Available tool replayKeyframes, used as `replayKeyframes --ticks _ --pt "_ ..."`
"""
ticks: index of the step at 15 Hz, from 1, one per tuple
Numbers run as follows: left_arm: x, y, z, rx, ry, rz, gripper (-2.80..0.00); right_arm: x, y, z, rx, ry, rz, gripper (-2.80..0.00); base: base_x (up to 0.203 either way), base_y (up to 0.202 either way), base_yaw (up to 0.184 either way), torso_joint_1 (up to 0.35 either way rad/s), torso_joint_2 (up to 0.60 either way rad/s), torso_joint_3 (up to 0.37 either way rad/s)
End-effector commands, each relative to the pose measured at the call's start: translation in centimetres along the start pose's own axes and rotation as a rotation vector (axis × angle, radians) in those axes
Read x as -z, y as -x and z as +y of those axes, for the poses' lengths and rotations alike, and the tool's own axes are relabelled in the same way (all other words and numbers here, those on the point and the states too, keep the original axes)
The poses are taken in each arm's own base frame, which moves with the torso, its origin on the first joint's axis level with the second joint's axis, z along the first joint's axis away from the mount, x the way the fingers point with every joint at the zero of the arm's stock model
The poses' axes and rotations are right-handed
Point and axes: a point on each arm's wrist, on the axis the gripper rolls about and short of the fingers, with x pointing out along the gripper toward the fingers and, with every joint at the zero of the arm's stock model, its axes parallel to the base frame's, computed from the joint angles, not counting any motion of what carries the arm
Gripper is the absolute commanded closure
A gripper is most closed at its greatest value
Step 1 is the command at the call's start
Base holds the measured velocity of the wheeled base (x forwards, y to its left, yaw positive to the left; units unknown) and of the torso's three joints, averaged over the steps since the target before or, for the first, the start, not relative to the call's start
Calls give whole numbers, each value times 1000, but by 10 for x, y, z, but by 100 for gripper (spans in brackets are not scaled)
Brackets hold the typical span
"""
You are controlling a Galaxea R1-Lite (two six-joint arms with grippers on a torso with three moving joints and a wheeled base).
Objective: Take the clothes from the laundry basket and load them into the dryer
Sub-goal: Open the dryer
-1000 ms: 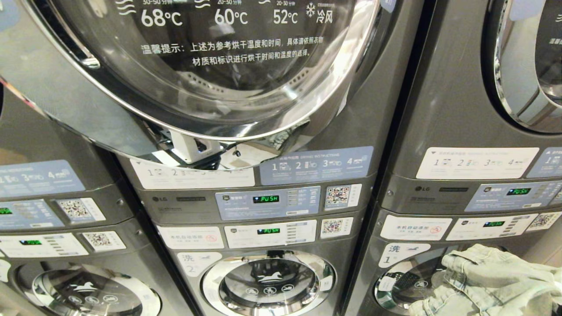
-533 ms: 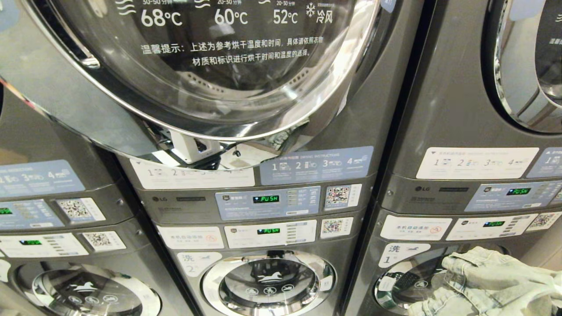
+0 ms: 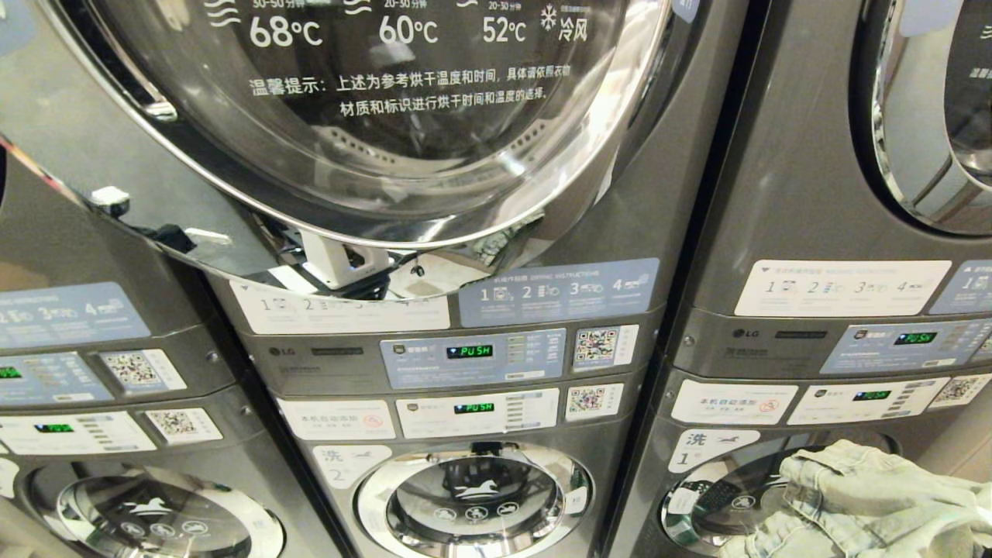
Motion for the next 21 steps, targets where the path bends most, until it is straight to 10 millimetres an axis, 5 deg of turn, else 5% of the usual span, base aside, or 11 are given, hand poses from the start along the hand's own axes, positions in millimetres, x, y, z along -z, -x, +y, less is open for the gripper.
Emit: replayKeyframes --ticks 1,9,17,21 --pt "7 4 -5 181 53 -8 -280 0 0 0 3 3 -2 0 0 0 0 0 0 0" --pt "15 5 -7 208 158 88 -280 8 1 3 16 8 29 0 0 0 0 0 0 0" --pt "13 5 -13 -28 177 123 -280 9 2 2 34 3 31 0 0 0 0 0 0 0" --pt "11 -7 -15 -187 180 298 -280 13 2 3 74 -2 15 0 0 0 0 0 0 0"
